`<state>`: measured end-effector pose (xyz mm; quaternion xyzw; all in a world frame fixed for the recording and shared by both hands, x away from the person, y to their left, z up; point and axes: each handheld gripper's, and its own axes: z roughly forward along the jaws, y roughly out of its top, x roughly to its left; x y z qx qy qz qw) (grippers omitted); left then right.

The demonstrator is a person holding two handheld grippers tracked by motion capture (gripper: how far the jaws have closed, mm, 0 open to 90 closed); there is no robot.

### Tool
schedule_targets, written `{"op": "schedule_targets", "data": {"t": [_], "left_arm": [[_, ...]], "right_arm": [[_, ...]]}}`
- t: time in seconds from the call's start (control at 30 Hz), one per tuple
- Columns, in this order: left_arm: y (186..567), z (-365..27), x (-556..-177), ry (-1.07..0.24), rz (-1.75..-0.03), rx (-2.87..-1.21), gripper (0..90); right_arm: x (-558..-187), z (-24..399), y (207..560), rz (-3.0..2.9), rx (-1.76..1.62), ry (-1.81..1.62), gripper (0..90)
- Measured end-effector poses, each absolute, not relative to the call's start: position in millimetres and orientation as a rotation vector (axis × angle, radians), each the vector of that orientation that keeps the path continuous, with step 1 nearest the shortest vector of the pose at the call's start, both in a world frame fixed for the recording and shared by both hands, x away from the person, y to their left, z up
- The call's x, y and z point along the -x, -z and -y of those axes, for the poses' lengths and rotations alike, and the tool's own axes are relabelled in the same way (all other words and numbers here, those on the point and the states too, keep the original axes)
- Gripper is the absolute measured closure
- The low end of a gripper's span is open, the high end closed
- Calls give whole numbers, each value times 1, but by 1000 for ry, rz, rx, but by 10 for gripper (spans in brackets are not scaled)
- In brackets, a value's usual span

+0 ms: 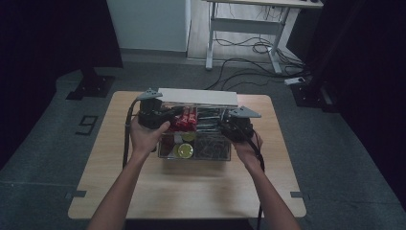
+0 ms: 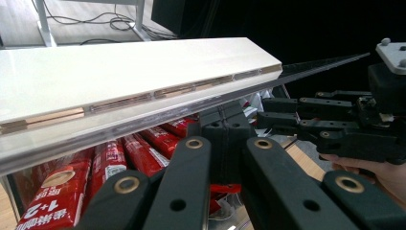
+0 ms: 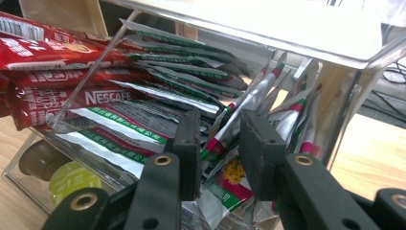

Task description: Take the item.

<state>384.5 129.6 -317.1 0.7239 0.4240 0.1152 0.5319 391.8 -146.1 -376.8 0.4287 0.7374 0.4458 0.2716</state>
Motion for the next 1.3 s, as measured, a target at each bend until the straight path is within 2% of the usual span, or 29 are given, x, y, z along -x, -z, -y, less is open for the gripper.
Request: {"op": "schedule_targets", "data": {"t": [0.3,0.4,1.3], "left_arm": [[317,-130,-384,-276,-1010,-1727,900],[317,-130,-384,-276,-1009,-1727,900],[314,-130,-386,-279,-1019,-1718,900]], "right_arm": [[-392,149,379,-1967,-1187,-1211,863],[-390,151,378,-1956,-1189,-1239,882],[-339,191,342,-1769,-1119,-1486,892]]}}
